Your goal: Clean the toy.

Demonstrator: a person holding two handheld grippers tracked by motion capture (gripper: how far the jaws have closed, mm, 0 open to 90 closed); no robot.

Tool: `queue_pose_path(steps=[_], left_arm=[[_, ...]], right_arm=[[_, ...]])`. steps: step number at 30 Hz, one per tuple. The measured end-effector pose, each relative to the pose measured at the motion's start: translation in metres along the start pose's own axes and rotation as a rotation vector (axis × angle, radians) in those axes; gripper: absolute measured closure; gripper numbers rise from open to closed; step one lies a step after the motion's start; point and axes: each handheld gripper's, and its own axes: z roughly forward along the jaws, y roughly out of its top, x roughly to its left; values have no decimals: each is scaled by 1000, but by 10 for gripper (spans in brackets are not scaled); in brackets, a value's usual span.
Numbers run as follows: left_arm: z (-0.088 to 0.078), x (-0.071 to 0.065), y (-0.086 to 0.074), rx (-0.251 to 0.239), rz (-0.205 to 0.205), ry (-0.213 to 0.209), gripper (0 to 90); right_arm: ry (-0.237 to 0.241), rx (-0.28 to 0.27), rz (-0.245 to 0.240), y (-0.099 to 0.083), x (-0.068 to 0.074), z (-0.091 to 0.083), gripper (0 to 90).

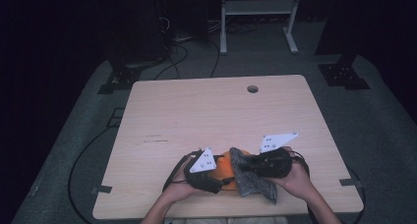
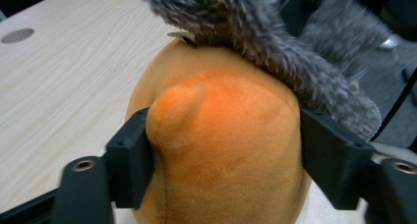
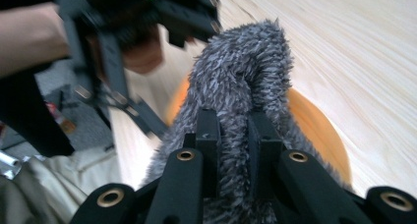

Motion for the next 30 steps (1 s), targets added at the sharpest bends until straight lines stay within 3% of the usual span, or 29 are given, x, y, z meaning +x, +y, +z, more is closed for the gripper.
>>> queue_pose_path(steps=[2, 5, 7, 9, 11, 14, 16, 17, 18, 19, 24, 25, 26, 27, 28, 29, 30], left_arm=[[0, 2, 0, -13, -23, -8, 254], [2, -2, 1, -6, 9, 1, 308], [4, -7, 3, 9, 65, 0, 320], [5, -14, 4, 26, 135, -1, 332], [4, -15, 4, 31, 147, 1, 332], [1, -11, 2, 14, 121, -11, 325], [0, -10, 2, 12, 116, -13, 325], [1, -12, 2, 13, 133, -15, 327], [1, -12, 2, 13, 133, -15, 328], [3, -15, 3, 20, 155, -17, 330], [4, -17, 4, 26, 201, -25, 331], [3, -16, 3, 28, 195, -24, 330], [2, -15, 2, 29, 185, -22, 309], [1, -11, 2, 27, 139, -24, 286], [1, -11, 2, 27, 139, -24, 260], [0, -8, 3, 18, 97, -37, 260], [0, -4, 8, -10, 5, -59, 211]], right_arm=[[-9, 5, 14, -3, -3, -2, 778], [-19, 12, 7, -1, -1, -6, 782], [-10, 2, -5, 2, 4, -7, 784], [6, -6, -54, 12, 16, -4, 784], [-5, 10, -71, 15, 18, -1, 782], [-27, 27, -73, 12, 12, -2, 782], [-54, 39, -57, 6, 5, -5, 782], [-67, 46, -38, 1, 0, -8, 782], [-67, 46, -38, 1, 0, -8, 782], [-63, 38, -2, -3, -5, -12, 782], [-2, -13, -8, 2, 3, -13, 780], [31, -27, -7, 3, 4, -12, 781], [28, -25, -3, 1, 0, -9, 783], [11, -11, 7, -1, -3, -8, 784], [-7, 2, 10, -4, -6, -8, 784], [-7, 2, 10, -4, -6, -8, 784], [-7, -1, 38, -8, -9, -9, 784]])
